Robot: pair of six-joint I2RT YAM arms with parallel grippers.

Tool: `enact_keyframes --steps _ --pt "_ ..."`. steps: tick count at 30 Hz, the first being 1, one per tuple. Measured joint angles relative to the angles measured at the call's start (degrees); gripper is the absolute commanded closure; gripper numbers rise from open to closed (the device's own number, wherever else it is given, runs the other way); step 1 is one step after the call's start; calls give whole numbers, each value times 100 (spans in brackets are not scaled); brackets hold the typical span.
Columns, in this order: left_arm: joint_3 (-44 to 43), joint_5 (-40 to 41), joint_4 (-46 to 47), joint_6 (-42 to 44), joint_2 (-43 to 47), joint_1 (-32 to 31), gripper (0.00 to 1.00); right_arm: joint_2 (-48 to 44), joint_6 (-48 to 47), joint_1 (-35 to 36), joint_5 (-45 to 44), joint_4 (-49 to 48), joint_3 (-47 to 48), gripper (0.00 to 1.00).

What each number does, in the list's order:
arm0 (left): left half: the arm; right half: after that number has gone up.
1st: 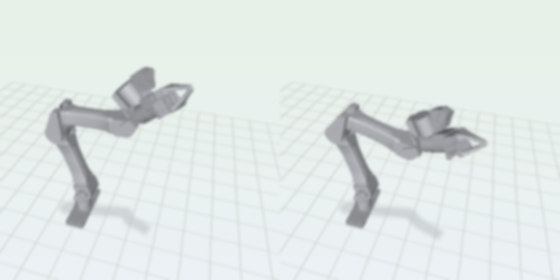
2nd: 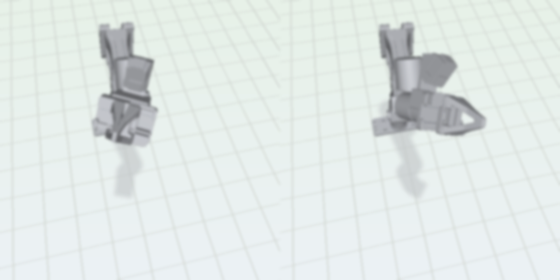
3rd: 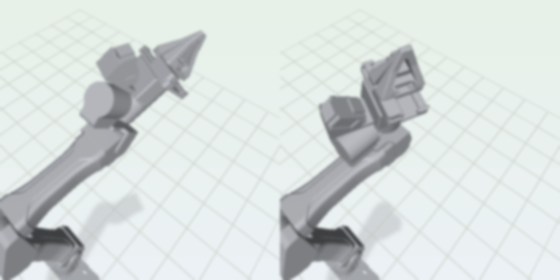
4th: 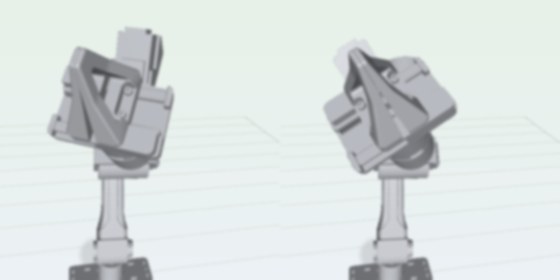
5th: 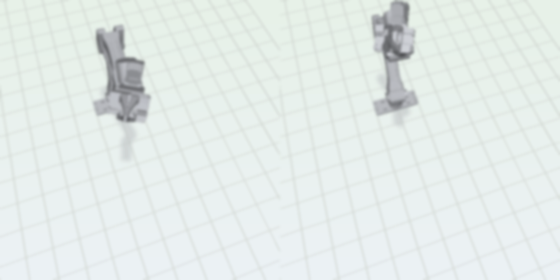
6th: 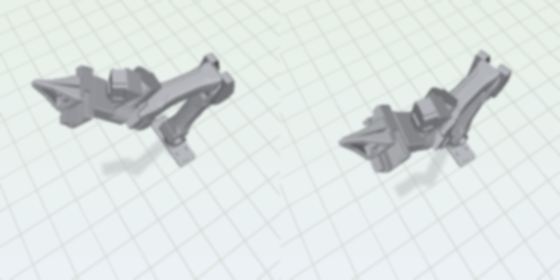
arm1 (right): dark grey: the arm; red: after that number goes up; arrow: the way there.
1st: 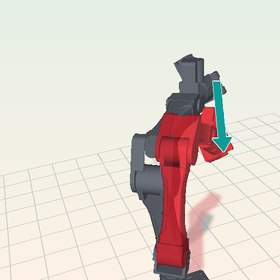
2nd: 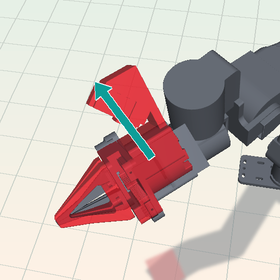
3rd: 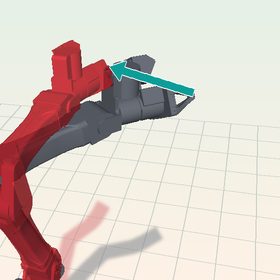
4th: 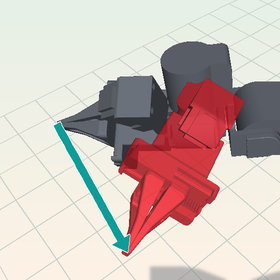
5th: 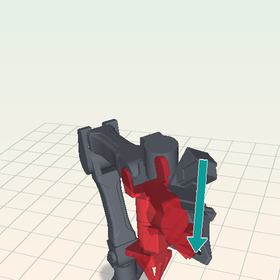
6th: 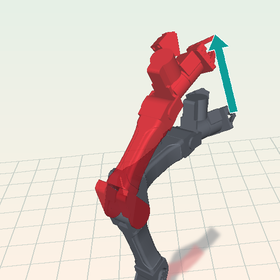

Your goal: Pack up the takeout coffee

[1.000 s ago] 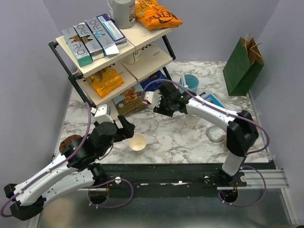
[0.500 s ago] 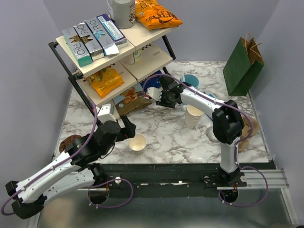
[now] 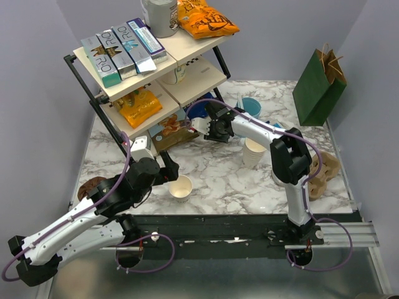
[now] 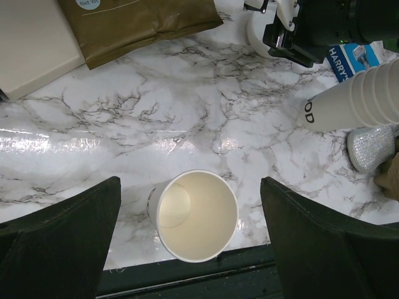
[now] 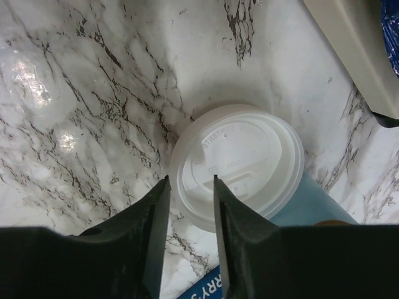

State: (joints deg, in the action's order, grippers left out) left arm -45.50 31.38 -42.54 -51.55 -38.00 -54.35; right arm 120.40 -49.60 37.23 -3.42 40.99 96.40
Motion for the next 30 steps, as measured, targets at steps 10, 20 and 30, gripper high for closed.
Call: enact_keyframes --steps 10,20,30 --pt "-2 0 -4 31 -87 0 1 85 4 -42 2 79 61 71" --pt "-2 4 -4 35 -96 0 1 142 11 -52 39 227 105 84" --pt "-2 4 -2 35 -79 0 1 144 7 -59 166 385 197 99"
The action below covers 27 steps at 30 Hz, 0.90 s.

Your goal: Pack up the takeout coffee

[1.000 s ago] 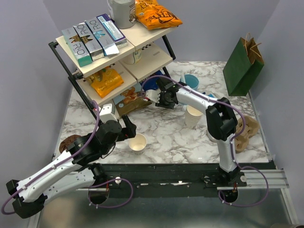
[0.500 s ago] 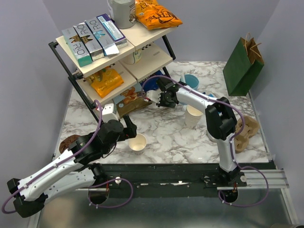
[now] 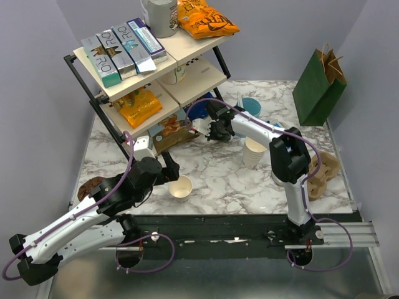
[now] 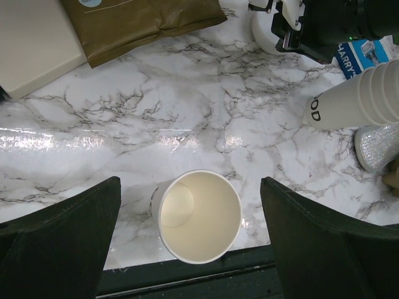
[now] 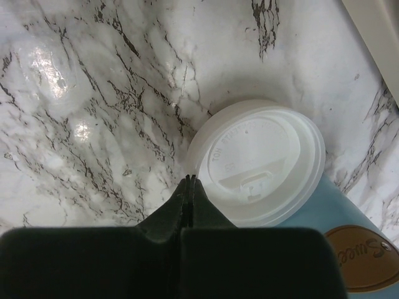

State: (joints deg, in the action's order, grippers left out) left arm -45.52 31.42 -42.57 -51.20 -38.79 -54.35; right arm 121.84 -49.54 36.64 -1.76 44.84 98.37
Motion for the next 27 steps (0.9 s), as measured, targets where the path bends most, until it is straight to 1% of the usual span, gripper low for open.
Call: enact_keyframes --steps 8,13,20,27 --pt "0 0 2 0 0 0 1 -131 24 0 151 114 0 99" --pt "0 -7 33 0 -9 0 1 -267 203 0 350 144 -7 99" --pt "2 -81 326 79 -221 0 1 -654 601 0 780 155 -162 99" --pt "37 -227 514 155 -437 0 1 -708 737 0 785 149 -184 99"
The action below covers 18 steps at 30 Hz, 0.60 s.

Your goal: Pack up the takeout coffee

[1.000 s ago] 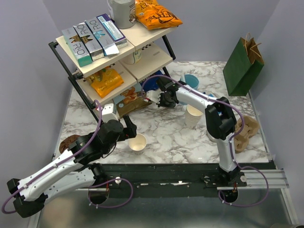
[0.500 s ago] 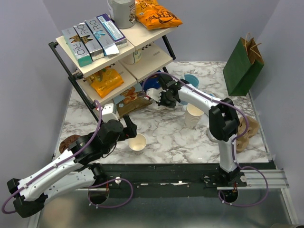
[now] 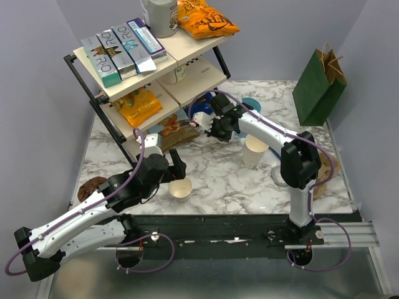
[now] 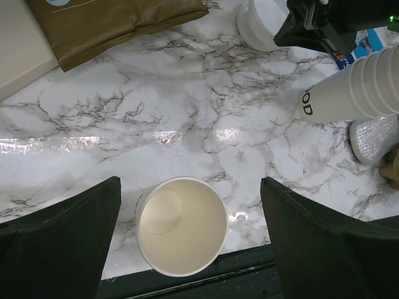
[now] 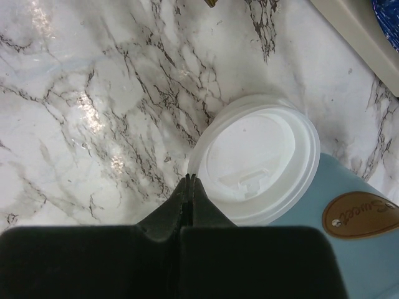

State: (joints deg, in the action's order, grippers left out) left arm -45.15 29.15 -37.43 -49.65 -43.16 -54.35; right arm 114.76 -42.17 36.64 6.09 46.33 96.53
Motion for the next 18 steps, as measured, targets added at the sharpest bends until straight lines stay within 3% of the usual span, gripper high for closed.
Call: enact_keyframes --steps 18 --pt "7 -125 138 33 -26 0 1 592 138 -59 -289 46 273 99"
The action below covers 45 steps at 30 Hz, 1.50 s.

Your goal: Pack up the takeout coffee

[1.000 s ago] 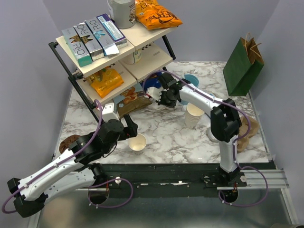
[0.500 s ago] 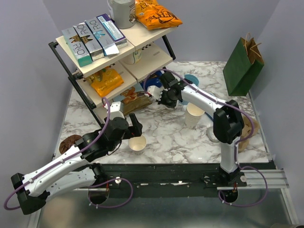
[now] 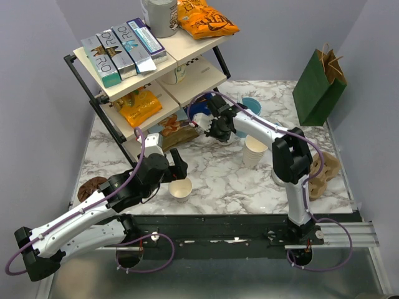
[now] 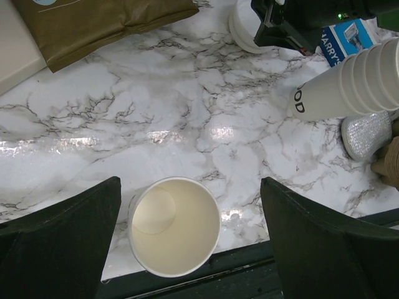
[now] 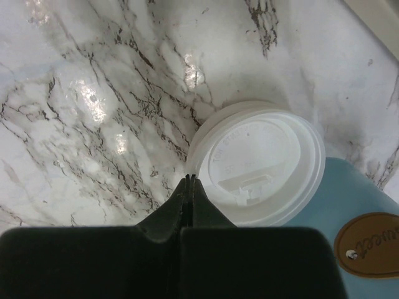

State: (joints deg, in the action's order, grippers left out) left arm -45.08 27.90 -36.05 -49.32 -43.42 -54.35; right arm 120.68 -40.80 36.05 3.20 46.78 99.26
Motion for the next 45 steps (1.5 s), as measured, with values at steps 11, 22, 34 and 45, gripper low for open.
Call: enact_keyframes --steps 11,22,34,45 --pt "0 -90 42 2 -81 0 1 319 382 -131 142 461 708 91" --pt "0 -144 42 0 -94 0 1 428 507 -195 372 748 791 85" --pt "0 -155 42 2 -94 0 1 448 590 -203 400 855 868 99" --pt "0 -157 42 2 -94 0 1 474 748 -203 393 844 1008 99"
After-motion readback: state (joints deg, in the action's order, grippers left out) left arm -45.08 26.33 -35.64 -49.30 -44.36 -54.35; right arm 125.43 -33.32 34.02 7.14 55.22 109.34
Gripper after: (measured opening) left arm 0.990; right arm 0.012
